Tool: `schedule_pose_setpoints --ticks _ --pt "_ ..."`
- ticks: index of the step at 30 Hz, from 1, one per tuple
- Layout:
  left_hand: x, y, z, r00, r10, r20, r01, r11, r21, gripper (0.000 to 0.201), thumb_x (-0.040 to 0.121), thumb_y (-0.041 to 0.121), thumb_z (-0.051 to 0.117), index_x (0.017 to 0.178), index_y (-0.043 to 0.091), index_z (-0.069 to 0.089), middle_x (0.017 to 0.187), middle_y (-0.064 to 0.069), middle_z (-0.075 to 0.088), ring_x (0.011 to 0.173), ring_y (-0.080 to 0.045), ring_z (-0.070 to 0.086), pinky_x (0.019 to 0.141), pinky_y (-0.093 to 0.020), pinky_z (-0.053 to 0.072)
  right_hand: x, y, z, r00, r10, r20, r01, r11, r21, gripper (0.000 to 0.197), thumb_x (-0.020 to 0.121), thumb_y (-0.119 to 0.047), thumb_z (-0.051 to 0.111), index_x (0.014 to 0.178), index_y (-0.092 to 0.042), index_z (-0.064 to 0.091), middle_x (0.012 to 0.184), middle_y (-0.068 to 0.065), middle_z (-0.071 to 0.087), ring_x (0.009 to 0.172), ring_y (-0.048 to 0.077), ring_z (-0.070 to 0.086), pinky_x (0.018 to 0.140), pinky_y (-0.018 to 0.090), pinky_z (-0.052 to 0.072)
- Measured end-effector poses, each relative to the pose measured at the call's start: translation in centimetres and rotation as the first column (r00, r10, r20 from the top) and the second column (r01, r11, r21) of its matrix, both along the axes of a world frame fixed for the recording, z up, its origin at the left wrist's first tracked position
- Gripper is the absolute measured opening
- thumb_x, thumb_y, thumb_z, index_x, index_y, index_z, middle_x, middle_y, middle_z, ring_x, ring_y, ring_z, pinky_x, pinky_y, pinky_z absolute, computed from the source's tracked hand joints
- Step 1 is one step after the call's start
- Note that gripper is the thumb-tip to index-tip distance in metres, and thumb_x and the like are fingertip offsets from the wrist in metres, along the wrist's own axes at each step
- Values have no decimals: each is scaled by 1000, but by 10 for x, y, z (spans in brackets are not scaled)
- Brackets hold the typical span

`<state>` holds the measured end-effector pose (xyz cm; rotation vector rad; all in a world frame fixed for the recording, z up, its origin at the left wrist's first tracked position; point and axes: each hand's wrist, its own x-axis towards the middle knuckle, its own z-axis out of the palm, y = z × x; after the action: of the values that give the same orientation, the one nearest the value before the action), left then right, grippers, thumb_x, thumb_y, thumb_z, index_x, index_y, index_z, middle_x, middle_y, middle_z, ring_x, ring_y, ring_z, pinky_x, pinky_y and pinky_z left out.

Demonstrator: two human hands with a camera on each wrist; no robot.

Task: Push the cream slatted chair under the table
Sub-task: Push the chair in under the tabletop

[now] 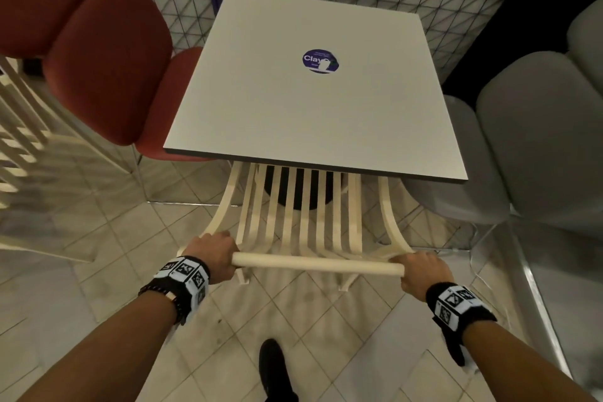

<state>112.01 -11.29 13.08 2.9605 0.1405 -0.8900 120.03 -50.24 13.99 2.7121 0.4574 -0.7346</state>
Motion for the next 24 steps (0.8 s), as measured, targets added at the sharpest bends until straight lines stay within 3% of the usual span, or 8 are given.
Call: schedule_pose_setpoints --ticks 3,7,10,12,18,24 --pt "-4 -2 0 1000 18 1 -18 1000 -23 26 80 44 60 100 30 68 95 4 52 94 -25 62 79 -39 47 -6 2 3 999 -10 32 10 1000 6 41 82 -24 57 121 -39 55 104 0 69 96 24 63 85 34 51" --pt "-22 -2 -3 1000 11 -3 -11 999 -41 37 79 57 60 99 27 67 102 3 55 92 -22 62 79 -37 46 -26 -3 4 998 47 43 -48 999 21 38 86 -23 54 121 -38 54 107 -4 70 98 19 63 92 32 47" --pt "-49 -1 -10 1000 -8 -27 7 999 -31 42 78 64 55 97 28 66 95 6 46 85 -19 59 79 -38 46 -45 -11 0 995 89 45 -91 996 25 36 86 -28 53 121 -40 54 107 -4 71 99 18 64 93 32 45" --pt "-59 -2 -7 999 -8 -36 7 1000 -29 43 79 65 54 97 29 66 94 6 43 88 -22 60 78 -38 44 -53 -11 0 996 81 27 -82 997 1 37 85 -30 54 120 -42 54 103 -4 71 96 18 64 93 33 45" --pt "-58 -2 -6 999 -24 -23 24 1000 -5 45 77 67 54 97 30 66 107 5 57 95 -24 61 78 -38 45 -55 -9 -1 1000 25 14 -25 1000 0 40 83 -32 54 120 -45 52 101 -3 68 93 21 65 84 32 51" --pt "-50 -5 -5 996 -83 -18 83 997 7 35 79 55 54 99 29 65 106 4 60 95 -24 64 80 -38 49 -47 -10 3 1000 20 21 -20 1000 16 40 83 -32 56 121 -46 51 102 -3 68 94 18 64 87 32 49"
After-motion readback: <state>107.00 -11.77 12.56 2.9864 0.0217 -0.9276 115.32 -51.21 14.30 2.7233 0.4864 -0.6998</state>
